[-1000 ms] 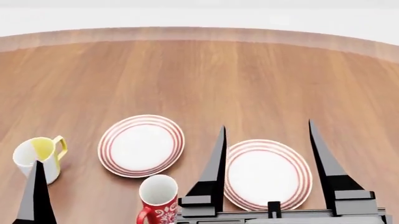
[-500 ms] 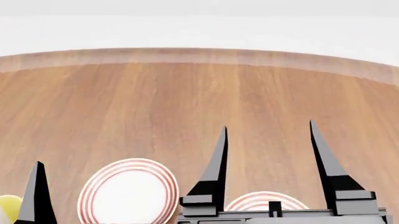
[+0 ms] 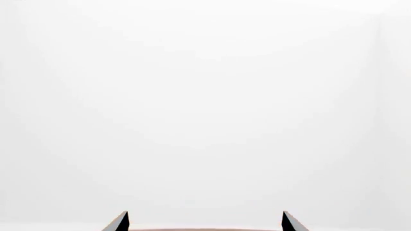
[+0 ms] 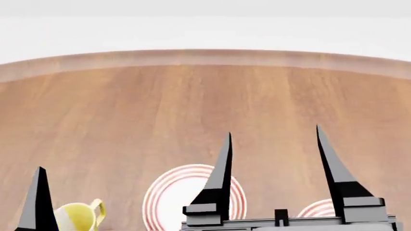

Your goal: Put the white mug on the left plate.

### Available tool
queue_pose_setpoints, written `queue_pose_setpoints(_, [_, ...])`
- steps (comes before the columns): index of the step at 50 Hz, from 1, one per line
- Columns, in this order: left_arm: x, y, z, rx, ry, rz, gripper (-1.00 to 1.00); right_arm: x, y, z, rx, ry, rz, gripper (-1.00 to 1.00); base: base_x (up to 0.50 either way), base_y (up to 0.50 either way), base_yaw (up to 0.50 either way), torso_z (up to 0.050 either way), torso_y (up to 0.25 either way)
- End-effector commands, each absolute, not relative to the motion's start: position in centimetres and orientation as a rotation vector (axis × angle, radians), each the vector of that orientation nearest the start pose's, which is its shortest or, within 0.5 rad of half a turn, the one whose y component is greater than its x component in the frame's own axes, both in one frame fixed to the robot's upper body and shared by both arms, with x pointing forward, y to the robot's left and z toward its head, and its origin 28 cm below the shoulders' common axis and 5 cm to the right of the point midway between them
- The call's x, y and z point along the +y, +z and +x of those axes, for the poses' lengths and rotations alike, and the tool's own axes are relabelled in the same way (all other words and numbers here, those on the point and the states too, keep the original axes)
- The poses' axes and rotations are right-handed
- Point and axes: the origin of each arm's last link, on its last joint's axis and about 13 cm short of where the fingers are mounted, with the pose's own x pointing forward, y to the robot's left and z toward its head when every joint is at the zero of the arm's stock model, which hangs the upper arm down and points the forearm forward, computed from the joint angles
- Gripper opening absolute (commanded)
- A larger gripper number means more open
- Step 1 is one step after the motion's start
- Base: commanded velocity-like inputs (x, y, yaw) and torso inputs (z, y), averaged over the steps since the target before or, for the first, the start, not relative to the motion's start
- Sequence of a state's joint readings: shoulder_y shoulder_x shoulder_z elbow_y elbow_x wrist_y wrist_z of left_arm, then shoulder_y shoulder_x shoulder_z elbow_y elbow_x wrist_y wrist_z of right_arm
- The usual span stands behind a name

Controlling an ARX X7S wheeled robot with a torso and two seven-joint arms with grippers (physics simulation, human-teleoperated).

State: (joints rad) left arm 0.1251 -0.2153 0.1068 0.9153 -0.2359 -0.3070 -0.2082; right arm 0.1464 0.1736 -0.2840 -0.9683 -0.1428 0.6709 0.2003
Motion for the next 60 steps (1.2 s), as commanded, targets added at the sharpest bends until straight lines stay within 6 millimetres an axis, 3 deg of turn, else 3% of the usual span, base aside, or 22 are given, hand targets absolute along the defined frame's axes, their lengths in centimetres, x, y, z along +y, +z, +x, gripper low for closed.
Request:
queue_pose_setpoints(1, [20.02,15.33,14.78,-0.435,-0.103,-0.079,1.0,-7.86,18.07,17.51,-0.471,0.022,-0.196,1.0,0.0,0.5,0.0,0.0,0.0])
queue_pose_setpoints(23, [20.07,15.36,14.73,-0.431,-0.103,-0.082,1.0,-8.0,17.97,17.54,-0.469,-0.008,-0.201,1.0,0.0,0.49,0.0,0.0,0.0])
queue_pose_setpoints(36, [20.1,15.28,14.85,-0.429,-0.105,-0.086,1.0,-8.35,18.29,17.02,-0.553,-0.047,-0.117,1.0,0.0,0.0,-0.01,0.0,0.0])
queue_pose_setpoints(60, [20.04,15.26,14.84,-0.42,-0.117,-0.096,1.0,-8.42,18.19,16.95,-0.56,-0.047,-0.084,1.0,0.0,0.0,-0.5,0.0,0.0])
